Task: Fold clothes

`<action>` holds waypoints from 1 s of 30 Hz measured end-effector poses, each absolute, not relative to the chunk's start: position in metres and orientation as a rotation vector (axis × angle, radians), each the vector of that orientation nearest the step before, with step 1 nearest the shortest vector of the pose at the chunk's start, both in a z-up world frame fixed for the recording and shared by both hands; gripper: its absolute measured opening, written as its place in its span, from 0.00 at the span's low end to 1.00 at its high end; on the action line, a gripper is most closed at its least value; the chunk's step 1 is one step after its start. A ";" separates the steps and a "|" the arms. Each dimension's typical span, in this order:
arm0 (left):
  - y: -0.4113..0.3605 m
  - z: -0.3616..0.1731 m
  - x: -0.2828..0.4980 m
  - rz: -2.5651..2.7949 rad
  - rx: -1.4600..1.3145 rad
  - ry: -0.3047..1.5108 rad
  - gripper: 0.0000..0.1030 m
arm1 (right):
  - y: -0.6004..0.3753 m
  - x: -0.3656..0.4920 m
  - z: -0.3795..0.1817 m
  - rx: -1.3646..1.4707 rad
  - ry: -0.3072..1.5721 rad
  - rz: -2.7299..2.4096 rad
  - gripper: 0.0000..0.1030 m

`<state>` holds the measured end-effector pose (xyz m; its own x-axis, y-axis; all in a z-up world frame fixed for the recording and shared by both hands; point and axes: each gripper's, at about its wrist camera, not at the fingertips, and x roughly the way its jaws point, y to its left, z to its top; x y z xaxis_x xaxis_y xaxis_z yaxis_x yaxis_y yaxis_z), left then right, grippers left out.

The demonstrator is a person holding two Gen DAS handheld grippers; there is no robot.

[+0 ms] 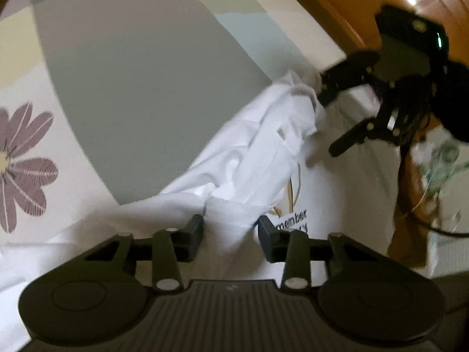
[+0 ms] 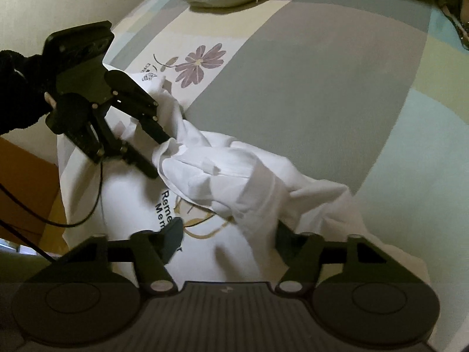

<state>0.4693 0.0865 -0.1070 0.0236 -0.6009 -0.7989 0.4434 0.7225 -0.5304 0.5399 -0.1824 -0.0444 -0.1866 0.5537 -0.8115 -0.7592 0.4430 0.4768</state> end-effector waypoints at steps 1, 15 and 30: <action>0.089 -0.109 0.470 -0.806 -0.167 1.322 0.33 | -0.183 0.540 -0.045 -0.227 1.296 1.187 0.55; 0.107 -0.043 0.504 -0.691 -0.045 1.084 0.08 | -0.187 0.573 -0.013 -0.322 1.126 1.055 0.09; 0.088 -0.076 0.589 -0.510 0.098 1.018 0.10 | -0.168 0.647 -0.041 -0.334 1.011 0.827 0.12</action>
<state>0.5885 0.0882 -0.0764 0.4196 -0.3613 -0.8327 0.4503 0.8794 -0.1547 0.6468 -0.1680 -0.0413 0.2684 0.4538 -0.8497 -0.7430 0.6589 0.1172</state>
